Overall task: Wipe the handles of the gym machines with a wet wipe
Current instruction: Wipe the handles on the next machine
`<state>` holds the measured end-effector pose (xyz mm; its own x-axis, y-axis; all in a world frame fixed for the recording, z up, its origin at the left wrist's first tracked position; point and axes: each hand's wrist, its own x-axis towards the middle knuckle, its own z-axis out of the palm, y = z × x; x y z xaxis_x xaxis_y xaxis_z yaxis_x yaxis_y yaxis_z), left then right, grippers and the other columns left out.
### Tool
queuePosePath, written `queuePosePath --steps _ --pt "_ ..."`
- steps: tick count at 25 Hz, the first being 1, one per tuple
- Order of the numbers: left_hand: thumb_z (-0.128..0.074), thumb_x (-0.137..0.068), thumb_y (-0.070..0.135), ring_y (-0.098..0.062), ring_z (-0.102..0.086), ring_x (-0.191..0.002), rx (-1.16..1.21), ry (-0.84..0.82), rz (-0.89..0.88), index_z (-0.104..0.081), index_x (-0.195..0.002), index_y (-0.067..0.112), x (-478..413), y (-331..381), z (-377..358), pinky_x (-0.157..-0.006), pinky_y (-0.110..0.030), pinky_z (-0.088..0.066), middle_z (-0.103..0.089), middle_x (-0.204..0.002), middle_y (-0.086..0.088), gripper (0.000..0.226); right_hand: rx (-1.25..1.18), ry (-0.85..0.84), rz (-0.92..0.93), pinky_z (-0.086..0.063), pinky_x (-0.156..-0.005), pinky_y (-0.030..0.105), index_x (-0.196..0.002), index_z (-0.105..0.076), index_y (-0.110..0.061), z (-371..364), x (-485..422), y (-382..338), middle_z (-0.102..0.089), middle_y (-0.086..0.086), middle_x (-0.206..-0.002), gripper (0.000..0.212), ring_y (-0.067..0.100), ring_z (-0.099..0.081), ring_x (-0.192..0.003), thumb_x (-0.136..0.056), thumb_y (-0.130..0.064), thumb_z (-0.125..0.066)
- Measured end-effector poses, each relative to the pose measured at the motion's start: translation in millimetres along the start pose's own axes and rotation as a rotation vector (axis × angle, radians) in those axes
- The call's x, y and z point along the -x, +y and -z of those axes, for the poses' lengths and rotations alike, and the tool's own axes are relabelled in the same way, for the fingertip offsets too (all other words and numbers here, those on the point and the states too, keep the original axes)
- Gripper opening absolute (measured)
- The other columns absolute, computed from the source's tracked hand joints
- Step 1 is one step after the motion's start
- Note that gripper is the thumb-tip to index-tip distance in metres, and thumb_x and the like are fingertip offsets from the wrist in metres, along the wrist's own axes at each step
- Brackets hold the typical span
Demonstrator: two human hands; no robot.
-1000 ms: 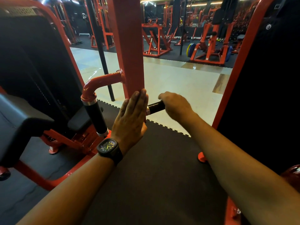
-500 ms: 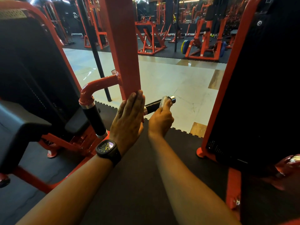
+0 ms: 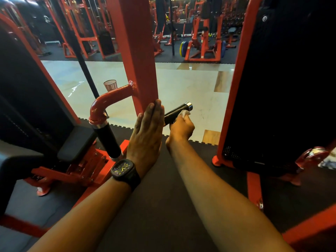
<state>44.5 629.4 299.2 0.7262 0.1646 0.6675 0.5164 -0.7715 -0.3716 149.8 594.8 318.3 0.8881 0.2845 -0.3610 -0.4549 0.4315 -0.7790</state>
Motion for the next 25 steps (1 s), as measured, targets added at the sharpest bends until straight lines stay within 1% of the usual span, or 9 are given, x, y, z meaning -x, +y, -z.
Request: queuePosePath --steps 3,6,9,13,15,17,21,23,25 --pt "-0.065 -0.087 0.005 -0.028 0.013 -0.153 0.034 0.007 -0.006 -0.009 -0.159 0.003 0.0 -1.8 0.7 -0.124 -0.043 0.008 0.0 -0.167 -0.014 0.091 -0.033 0.048 0.016 -0.055 -0.095 0.038 -0.086 -0.06 -0.017 0.1 -17.1 -13.1 -0.064 0.003 -0.093 0.02 0.026 -0.065 -0.106 -0.104 -0.021 -0.051" --pt "-0.064 -0.088 0.003 -0.029 0.013 -0.153 0.023 0.018 -0.016 -0.011 -0.159 0.002 1.1 -5.9 -0.8 -0.124 -0.043 0.009 -0.001 -0.167 -0.015 0.089 -0.179 -0.049 -0.126 -0.056 -0.093 0.038 -0.096 -0.06 -0.014 7.1 -21.1 -9.6 -0.067 0.013 -0.102 0.014 0.032 -0.066 -0.11 -0.104 -0.012 -0.049" --pt "-0.063 -0.088 -0.001 -0.03 0.01 -0.153 0.027 0.011 -0.015 -0.007 -0.159 0.003 2.1 -7.4 -4.6 -0.125 -0.047 -0.002 0.0 -0.167 -0.015 0.09 -0.11 -0.225 -0.202 -0.056 -0.094 0.04 -0.097 -0.063 -0.015 12.7 -1.7 11.8 -0.07 0.017 -0.109 0.019 0.03 -0.069 -0.106 -0.104 -0.008 -0.047" --pt "-0.061 -0.09 -0.001 -0.03 0.011 -0.153 0.048 0.013 -0.028 -0.002 -0.159 0.003 3.5 -6.4 -6.9 -0.125 -0.048 -0.005 0.002 -0.167 -0.015 0.092 0.119 -0.279 -0.001 -0.058 -0.091 0.04 -0.086 -0.069 -0.019 24.4 -0.7 22.8 -0.073 0.012 -0.103 0.021 0.029 -0.071 -0.1 -0.101 -0.015 -0.056" --pt "-0.058 -0.091 -0.001 -0.03 0.011 -0.153 0.075 0.018 -0.015 0.001 -0.159 0.004 2.2 -3.8 -5.2 -0.125 -0.048 -0.006 0.004 -0.167 -0.015 0.09 0.233 -0.369 0.148 -0.059 -0.09 0.041 -0.093 -0.075 -0.012 35.5 2.6 27.0 -0.074 0.012 -0.096 0.014 0.034 -0.07 -0.101 -0.098 -0.018 -0.062" --pt "-0.056 -0.091 -0.001 -0.03 0.009 -0.154 0.153 0.012 -0.006 -0.001 -0.159 0.004 0.6 -0.6 -2.0 -0.125 -0.049 -0.008 0.003 -0.167 -0.015 0.088 0.275 -0.42 0.264 -0.059 -0.089 0.04 -0.107 -0.075 -0.007 46.6 11.8 22.3 -0.074 0.015 -0.099 0.017 0.034 -0.069 -0.102 -0.096 -0.015 -0.066" --pt "-0.058 -0.09 0.002 -0.029 0.0 -0.155 0.383 0.014 0.032 -0.013 -0.158 0.003 3.3 11.1 11.0 -0.125 -0.049 -0.012 -0.004 -0.167 -0.015 0.081 0.296 -0.318 0.478 -0.059 -0.087 0.037 -0.11 -0.074 -0.013 63.5 32.9 4.0 -0.075 0.009 -0.101 0.019 0.034 -0.066 -0.102 -0.095 -0.007 -0.065" --pt "-0.051 -0.098 0.012 -0.028 -0.002 -0.155 0.519 -0.004 0.053 -0.023 -0.157 0.003 7.6 21.5 20.0 -0.126 -0.044 -0.005 -0.009 -0.167 -0.015 0.066 0.314 -0.283 0.555 -0.059 -0.088 0.035 -0.104 -0.076 -0.021 75.0 48.7 -2.0 -0.077 -0.001 -0.097 0.02 0.028 -0.069 -0.101 -0.095 -0.007 -0.064" --pt "-0.04 -0.104 0.027 -0.027 -0.015 -0.153 0.694 -0.028 0.094 -0.035 -0.153 0.005 10.9 34.2 32.8 -0.126 -0.041 -0.008 -0.025 -0.163 -0.014 0.054 0.227 -0.265 0.539 -0.056 -0.092 0.032 -0.097 -0.078 -0.021 90.3 69.0 -11.0 -0.077 -0.004 -0.098 0.021 0.019 -0.072 -0.102 -0.092 -0.008 -0.062"
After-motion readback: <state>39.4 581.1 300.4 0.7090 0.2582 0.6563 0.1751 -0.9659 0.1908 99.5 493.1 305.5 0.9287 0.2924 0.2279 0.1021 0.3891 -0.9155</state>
